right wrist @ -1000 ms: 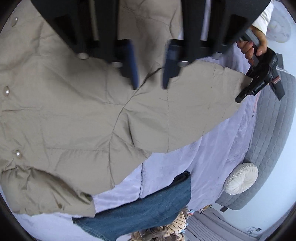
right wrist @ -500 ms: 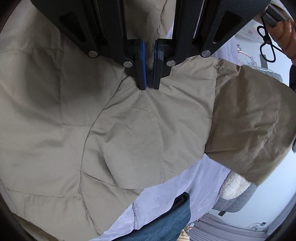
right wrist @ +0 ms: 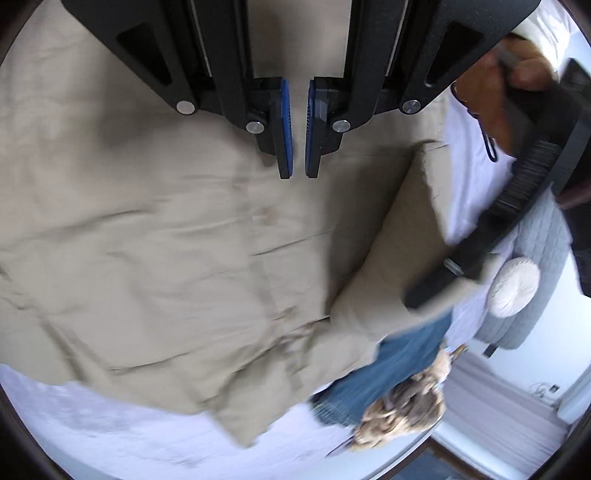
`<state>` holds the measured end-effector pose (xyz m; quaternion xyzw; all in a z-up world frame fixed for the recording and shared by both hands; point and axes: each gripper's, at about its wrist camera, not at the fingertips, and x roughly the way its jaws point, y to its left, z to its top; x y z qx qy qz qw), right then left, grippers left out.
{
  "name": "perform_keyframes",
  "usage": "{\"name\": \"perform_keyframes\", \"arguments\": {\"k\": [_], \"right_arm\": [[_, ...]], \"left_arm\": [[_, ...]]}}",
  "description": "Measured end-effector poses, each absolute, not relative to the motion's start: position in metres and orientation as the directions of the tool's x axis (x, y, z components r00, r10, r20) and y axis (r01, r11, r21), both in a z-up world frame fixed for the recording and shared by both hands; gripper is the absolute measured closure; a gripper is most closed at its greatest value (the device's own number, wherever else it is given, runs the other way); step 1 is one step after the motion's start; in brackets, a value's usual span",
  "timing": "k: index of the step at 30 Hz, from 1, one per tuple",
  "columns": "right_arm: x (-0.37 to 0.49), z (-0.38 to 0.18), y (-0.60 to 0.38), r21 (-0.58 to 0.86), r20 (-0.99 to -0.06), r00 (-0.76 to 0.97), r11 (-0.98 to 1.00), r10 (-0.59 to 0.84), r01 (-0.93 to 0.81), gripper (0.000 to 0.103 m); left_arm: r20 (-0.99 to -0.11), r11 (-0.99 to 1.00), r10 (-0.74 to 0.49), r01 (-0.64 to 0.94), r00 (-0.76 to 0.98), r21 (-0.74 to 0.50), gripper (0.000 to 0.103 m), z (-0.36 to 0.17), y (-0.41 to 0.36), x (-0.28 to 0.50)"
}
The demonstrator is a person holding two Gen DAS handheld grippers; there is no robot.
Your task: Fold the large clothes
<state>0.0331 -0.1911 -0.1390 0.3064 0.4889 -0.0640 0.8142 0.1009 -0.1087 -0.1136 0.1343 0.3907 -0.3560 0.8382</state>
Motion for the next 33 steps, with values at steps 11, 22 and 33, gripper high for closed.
{"name": "perform_keyframes", "arguments": {"k": [11, 22, 33], "right_arm": [[0.011, -0.149, -0.237, 0.428, -0.852, 0.487, 0.791, 0.192, 0.437, 0.095], [0.026, -0.103, -0.196, 0.269, -0.849, 0.518, 0.931, 0.108, 0.248, 0.027], [0.114, -0.135, -0.068, -0.281, -0.828, 0.523, 0.957, -0.203, -0.073, 0.023]], "left_arm": [[-0.791, 0.701, -0.412, 0.712, 0.452, 0.041, 0.013, -0.133, -0.107, 0.07], [-0.781, 0.887, -0.394, 0.423, 0.485, -0.185, 0.013, -0.096, 0.056, 0.134], [-0.756, 0.773, -0.619, -0.007, 0.212, -0.635, 0.031, -0.208, 0.15, 0.209]]}}
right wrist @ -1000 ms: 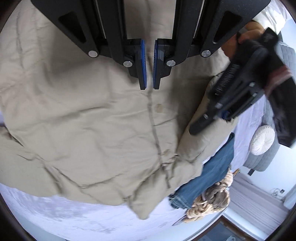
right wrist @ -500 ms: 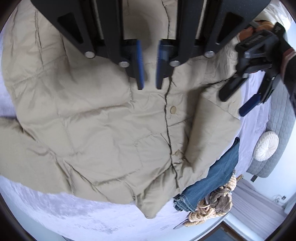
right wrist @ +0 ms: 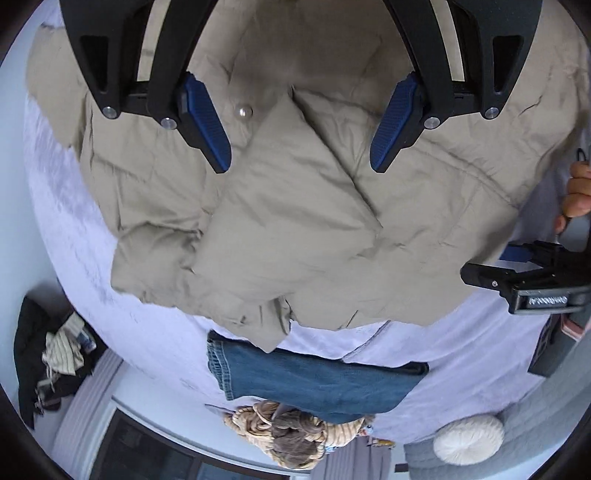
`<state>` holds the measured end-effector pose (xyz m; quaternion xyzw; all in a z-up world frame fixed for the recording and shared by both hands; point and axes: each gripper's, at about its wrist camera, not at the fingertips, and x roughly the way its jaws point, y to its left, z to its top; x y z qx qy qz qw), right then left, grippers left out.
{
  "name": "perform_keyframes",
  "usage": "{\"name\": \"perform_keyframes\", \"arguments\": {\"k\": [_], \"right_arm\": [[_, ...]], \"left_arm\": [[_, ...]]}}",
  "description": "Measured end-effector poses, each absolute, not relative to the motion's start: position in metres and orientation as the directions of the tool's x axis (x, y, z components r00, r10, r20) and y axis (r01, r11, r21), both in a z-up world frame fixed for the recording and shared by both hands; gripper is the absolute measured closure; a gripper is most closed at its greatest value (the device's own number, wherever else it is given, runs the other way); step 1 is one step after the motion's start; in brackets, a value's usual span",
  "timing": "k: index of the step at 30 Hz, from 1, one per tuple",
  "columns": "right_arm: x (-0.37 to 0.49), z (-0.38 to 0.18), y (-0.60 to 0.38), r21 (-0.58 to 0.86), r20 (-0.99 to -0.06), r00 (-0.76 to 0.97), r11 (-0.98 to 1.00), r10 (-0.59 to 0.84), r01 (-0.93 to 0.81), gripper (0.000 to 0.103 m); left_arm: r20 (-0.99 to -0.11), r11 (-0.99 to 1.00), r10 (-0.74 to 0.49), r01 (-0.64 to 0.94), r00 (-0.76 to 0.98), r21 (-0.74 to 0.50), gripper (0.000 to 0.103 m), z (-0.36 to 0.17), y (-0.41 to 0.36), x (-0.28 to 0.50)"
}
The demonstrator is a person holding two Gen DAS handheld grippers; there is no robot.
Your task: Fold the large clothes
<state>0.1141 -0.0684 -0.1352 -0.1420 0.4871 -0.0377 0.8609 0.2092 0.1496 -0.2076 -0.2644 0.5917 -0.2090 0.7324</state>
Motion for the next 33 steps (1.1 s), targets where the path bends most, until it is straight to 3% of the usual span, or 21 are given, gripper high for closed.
{"name": "perform_keyframes", "arguments": {"k": [2, 3, 4, 5, 6, 10, 16, 18, 19, 20, 21, 22, 25, 26, 27, 28, 33], "right_arm": [[0.129, -0.146, -0.068, -0.357, -0.815, 0.512, 0.931, -0.271, -0.074, 0.023], [0.132, -0.147, -0.073, -0.378, -0.806, 0.512, 0.924, -0.296, -0.062, 0.029], [0.133, -0.145, -0.081, -0.392, -0.792, 0.52, 0.919, -0.319, -0.033, 0.059], [0.131, -0.141, -0.09, -0.397, -0.782, 0.524, 0.918, -0.337, -0.002, 0.083], [0.126, -0.135, -0.103, -0.391, -0.772, 0.527, 0.919, -0.355, 0.047, 0.098], [0.091, -0.117, -0.171, -0.164, -0.785, 0.554, 0.956, -0.275, 0.242, 0.098], [0.052, -0.16, -0.253, 0.281, -0.849, 0.527, 0.833, -0.015, 0.477, 0.096], [0.042, -0.173, -0.272, 0.405, -0.838, 0.54, 0.755, 0.081, 0.516, 0.09], [0.036, -0.171, -0.278, 0.43, -0.833, 0.546, 0.727, 0.091, 0.535, 0.078], [0.03, -0.168, -0.284, 0.428, -0.835, 0.544, 0.717, 0.082, 0.55, 0.072], [0.023, -0.163, -0.289, 0.421, -0.837, 0.543, 0.71, 0.065, 0.564, 0.061], [0.016, -0.157, -0.295, 0.412, -0.837, 0.545, 0.704, 0.042, 0.579, 0.057], [-0.005, -0.132, -0.307, 0.365, -0.823, 0.565, 0.71, -0.055, 0.602, 0.058], [-0.005, -0.125, -0.309, 0.361, -0.813, 0.579, 0.724, -0.065, 0.588, 0.061], [-0.001, -0.119, -0.307, 0.355, -0.804, 0.591, 0.748, -0.062, 0.561, 0.074], [0.004, -0.115, -0.302, 0.346, -0.802, 0.596, 0.776, -0.048, 0.527, 0.081], [0.058, -0.132, -0.268, 0.236, -0.83, 0.557, 0.904, -0.003, 0.356, 0.083]], "left_arm": [[-0.763, 0.785, -0.608, 0.024, 0.218, -0.619, 0.066, -0.204, 0.139, 0.208], [-0.768, 0.797, -0.595, 0.053, 0.239, -0.601, 0.077, -0.199, 0.135, 0.206], [-0.778, 0.815, -0.573, 0.08, 0.259, -0.574, 0.083, -0.193, 0.128, 0.201], [-0.793, 0.84, -0.538, 0.106, 0.285, -0.532, 0.083, -0.186, 0.125, 0.198], [-0.809, 0.87, -0.492, 0.152, 0.322, -0.469, 0.083, -0.178, 0.117, 0.193], [-0.848, 0.936, -0.321, 0.279, 0.422, -0.216, 0.083, -0.16, 0.091, 0.178], [-0.874, 0.95, -0.167, 0.31, 0.457, -0.02, 0.082, -0.177, 0.064, 0.179], [-0.872, 0.957, -0.111, 0.287, 0.477, 0.035, 0.065, -0.176, 0.066, 0.177], [-0.866, 0.961, -0.069, 0.265, 0.495, 0.074, 0.042, -0.172, 0.067, 0.177], [-0.854, 0.965, -0.048, 0.246, 0.518, 0.095, 0.027, -0.166, 0.071, 0.176], [-0.841, 0.967, -0.056, 0.237, 0.538, 0.088, 0.027, -0.159, 0.08, 0.173], [-0.834, 0.969, -0.073, 0.235, 0.547, 0.07, 0.027, -0.151, 0.087, 0.171], [-0.81, 0.97, -0.149, 0.242, 0.567, -0.009, 0.027, -0.129, 0.106, 0.168], [-0.81, 0.966, -0.183, 0.257, 0.557, -0.042, 0.029, -0.124, 0.108, 0.168], [-0.811, 0.959, -0.217, 0.272, 0.543, -0.075, 0.034, -0.122, 0.108, 0.169], [-0.815, 0.952, -0.251, 0.287, 0.522, -0.109, 0.048, -0.123, 0.106, 0.171], [-0.862, 0.95, -0.222, 0.301, 0.456, -0.085, 0.049, -0.161, 0.071, 0.17]]}}
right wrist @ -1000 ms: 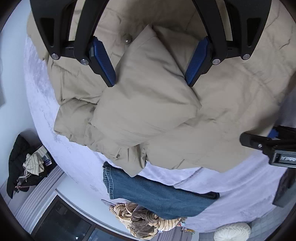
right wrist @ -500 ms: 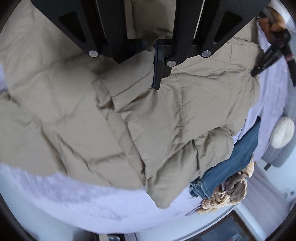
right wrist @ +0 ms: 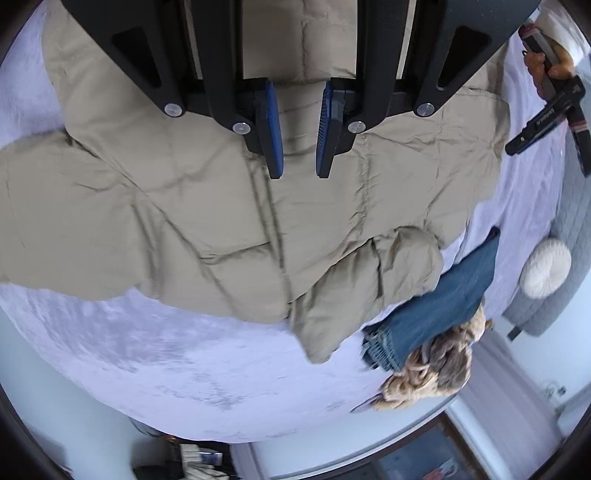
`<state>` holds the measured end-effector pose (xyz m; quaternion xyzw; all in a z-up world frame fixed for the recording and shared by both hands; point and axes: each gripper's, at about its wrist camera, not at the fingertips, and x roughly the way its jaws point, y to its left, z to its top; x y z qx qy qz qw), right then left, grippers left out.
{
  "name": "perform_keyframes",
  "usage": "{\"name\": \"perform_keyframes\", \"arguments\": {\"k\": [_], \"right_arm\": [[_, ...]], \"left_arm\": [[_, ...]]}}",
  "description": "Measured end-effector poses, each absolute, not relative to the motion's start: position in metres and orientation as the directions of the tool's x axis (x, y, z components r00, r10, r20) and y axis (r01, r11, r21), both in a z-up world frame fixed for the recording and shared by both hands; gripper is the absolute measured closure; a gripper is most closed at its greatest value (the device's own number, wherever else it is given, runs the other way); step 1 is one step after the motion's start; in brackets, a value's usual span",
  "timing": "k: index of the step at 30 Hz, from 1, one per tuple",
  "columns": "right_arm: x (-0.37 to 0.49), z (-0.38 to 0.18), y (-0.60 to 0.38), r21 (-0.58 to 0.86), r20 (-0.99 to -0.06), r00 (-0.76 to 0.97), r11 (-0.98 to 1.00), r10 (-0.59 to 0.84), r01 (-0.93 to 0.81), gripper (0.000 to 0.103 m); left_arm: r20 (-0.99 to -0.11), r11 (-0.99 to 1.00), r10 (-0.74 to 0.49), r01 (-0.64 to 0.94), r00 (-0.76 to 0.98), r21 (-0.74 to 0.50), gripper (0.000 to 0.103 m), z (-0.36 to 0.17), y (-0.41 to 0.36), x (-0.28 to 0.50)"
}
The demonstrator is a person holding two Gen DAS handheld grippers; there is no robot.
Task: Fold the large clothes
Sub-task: 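Open the left tool and withdraw from the folded side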
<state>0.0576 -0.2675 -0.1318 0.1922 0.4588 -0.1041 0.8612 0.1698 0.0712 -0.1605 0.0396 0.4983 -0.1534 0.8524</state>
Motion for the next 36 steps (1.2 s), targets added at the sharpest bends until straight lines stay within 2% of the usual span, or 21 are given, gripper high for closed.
{"name": "perform_keyframes", "arguments": {"k": [2, 3, 5, 7, 9, 11, 17, 18, 20, 21, 22, 23, 26, 27, 28, 29, 34, 36], "right_arm": [[0.071, -0.151, -0.265, 0.182, -0.853, 0.522, 0.919, -0.03, 0.351, 0.083], [0.071, -0.159, -0.269, 0.177, -0.86, 0.509, 0.916, -0.035, 0.362, 0.088], [0.071, -0.172, -0.282, 0.22, -0.865, 0.502, 0.894, -0.007, 0.391, 0.094], [0.063, -0.17, -0.296, 0.278, -0.857, 0.515, 0.862, 0.023, 0.424, 0.1], [0.054, -0.165, -0.307, 0.299, -0.856, 0.516, 0.837, 0.023, 0.458, 0.099], [0.043, -0.161, -0.319, 0.305, -0.863, 0.504, 0.812, 0.016, 0.497, 0.094], [0.0, -0.147, -0.332, 0.373, -0.859, 0.506, 0.779, 0.084, 0.504, 0.093], [-0.007, -0.144, -0.332, 0.381, -0.859, 0.504, 0.775, 0.094, 0.505, 0.091], [-0.023, -0.139, -0.333, 0.4, -0.86, 0.496, 0.763, 0.12, 0.508, 0.081], [-0.029, -0.136, -0.334, 0.408, -0.859, 0.496, 0.756, 0.129, 0.511, 0.07], [-0.038, -0.132, -0.335, 0.418, -0.857, 0.498, 0.747, 0.136, 0.516, 0.065], [-0.045, -0.129, -0.336, 0.428, -0.854, 0.5, 0.74, 0.144, 0.518, 0.061], [-0.066, -0.12, -0.339, 0.451, -0.852, 0.494, 0.72, 0.172, 0.527, 0.06], [-0.072, -0.118, -0.34, 0.455, -0.853, 0.491, 0.714, 0.178, 0.532, 0.057], [-0.078, -0.115, -0.342, 0.459, -0.853, 0.489, 0.71, 0.183, 0.534, 0.053], [-0.084, -0.112, -0.344, 0.46, -0.853, 0.487, 0.708, 0.186, 0.536, 0.051], [-0.109, -0.101, -0.356, 0.471, -0.853, 0.481, 0.693, 0.201, 0.546, 0.041], [-0.118, -0.098, -0.363, 0.479, -0.852, 0.48, 0.681, 0.208, 0.554, 0.04]], "left_arm": [[-0.873, 0.956, -0.182, 0.288, 0.453, -0.05, 0.049, -0.179, 0.061, 0.166], [-0.873, 0.958, -0.178, 0.284, 0.454, -0.047, 0.049, -0.185, 0.058, 0.165], [-0.872, 0.963, -0.168, 0.267, 0.459, -0.045, 0.044, -0.188, 0.057, 0.164], [-0.876, 0.965, -0.165, 0.257, 0.453, -0.049, 0.044, -0.186, 0.059, 0.165], [-0.88, 0.967, -0.152, 0.25, 0.449, -0.039, 0.044, -0.181, 0.059, 0.165], [-0.88, 0.972, -0.123, 0.236, 0.459, -0.012, 0.044, -0.172, 0.06, 0.16], [-0.877, 0.966, -0.119, 0.258, 0.465, 0.006, 0.044, -0.139, 0.046, 0.128], [-0.881, 0.963, -0.13, 0.268, 0.455, -0.004, 0.044, -0.134, 0.04, 0.12], [-0.886, 0.959, -0.148, 0.283, 0.439, -0.02, 0.044, -0.124, 0.029, 0.104], [-0.889, 0.957, -0.16, 0.289, 0.43, -0.032, 0.044, -0.119, 0.022, 0.095], [-0.89, 0.955, -0.171, 0.293, 0.422, -0.044, 0.044, -0.114, 0.016, 0.088], [-0.892, 0.952, -0.183, 0.3, 0.412, -0.056, 0.044, -0.11, 0.009, 0.08], [-0.895, 0.946, -0.204, 0.314, 0.397, -0.077, 0.042, -0.096, -0.011, 0.06], [-0.895, 0.944, -0.212, 0.318, 0.392, -0.085, 0.036, -0.091, -0.017, 0.054], [-0.893, 0.944, -0.216, 0.316, 0.395, -0.089, 0.014, -0.086, -0.022, 0.048], [-0.886, 0.946, -0.22, 0.312, 0.409, -0.09, 0.0, -0.08, -0.026, 0.042], [-0.878, 0.945, -0.233, 0.31, 0.418, -0.103, 0.0, -0.058, -0.05, 0.023], [-0.875, 0.946, -0.223, 0.31, 0.429, -0.089, 0.0, -0.052, -0.061, 0.017]]}}
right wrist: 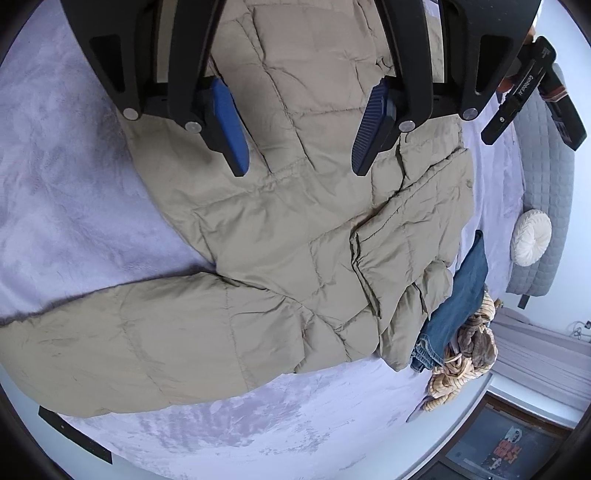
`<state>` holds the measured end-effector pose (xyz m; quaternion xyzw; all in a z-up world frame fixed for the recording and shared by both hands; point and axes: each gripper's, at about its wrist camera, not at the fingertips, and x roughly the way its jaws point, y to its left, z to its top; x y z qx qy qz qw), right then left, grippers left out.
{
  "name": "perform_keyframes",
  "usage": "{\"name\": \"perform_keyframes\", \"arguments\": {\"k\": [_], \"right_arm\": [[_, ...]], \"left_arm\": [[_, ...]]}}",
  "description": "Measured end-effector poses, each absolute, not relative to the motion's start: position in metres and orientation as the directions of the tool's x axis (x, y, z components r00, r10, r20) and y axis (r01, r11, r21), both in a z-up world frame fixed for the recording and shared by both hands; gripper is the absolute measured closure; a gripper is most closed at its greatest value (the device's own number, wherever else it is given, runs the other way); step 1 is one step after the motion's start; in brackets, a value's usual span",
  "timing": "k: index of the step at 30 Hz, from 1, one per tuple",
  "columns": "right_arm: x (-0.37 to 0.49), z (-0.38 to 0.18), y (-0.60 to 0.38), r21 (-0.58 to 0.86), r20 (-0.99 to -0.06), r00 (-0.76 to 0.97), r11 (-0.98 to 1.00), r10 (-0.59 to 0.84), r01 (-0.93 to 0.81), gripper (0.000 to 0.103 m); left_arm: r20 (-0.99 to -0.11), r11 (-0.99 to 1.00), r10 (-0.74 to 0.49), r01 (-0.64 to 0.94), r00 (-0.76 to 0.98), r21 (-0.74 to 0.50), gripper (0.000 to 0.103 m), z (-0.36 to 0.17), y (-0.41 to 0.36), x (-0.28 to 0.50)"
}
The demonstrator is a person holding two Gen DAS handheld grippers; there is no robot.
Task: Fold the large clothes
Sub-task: 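Open the left tool and withdraw from the folded side, then grasp the other sleeve with the right tool and fold it across the front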
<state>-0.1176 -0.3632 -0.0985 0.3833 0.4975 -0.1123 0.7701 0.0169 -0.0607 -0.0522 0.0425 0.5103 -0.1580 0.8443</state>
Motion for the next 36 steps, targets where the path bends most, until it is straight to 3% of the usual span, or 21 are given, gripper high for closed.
{"name": "perform_keyframes", "arguments": {"k": [2, 4, 9, 13, 24, 36], "right_arm": [[-0.125, -0.096, -0.372, 0.48, -0.854, 0.476, 0.671, 0.209, 0.565, 0.036], [-0.133, -0.094, -0.382, 0.481, -0.853, 0.479, 0.663, 0.205, 0.573, 0.024], [-0.151, -0.094, -0.409, 0.484, -0.853, 0.487, 0.636, 0.189, 0.601, 0.022], [-0.163, -0.099, -0.433, 0.476, -0.855, 0.492, 0.622, 0.163, 0.621, 0.0], [-0.197, -0.123, -0.514, 0.547, -0.802, 0.594, 0.481, 0.067, 0.685, 0.0], [-0.218, -0.175, -0.623, 0.709, -0.7, 0.713, 0.138, 0.029, 0.691, 0.0]], "left_arm": [[-0.875, 0.945, -0.222, 0.318, 0.43, -0.083, 0.0, -0.047, -0.073, 0.011], [-0.882, 0.94, -0.232, 0.328, 0.41, -0.094, 0.0, -0.046, -0.085, 0.007], [-0.902, 0.938, -0.212, 0.336, 0.377, -0.081, 0.0, -0.051, -0.117, 0.002], [-0.918, 0.936, -0.188, 0.346, 0.349, -0.06, 0.0, -0.06, -0.139, 0.0], [-0.934, 0.908, -0.196, 0.416, 0.299, -0.057, 0.0, -0.069, -0.195, -0.011], [-0.943, 0.9, -0.179, 0.434, 0.28, -0.042, 0.0, -0.078, -0.22, 0.002]]}}
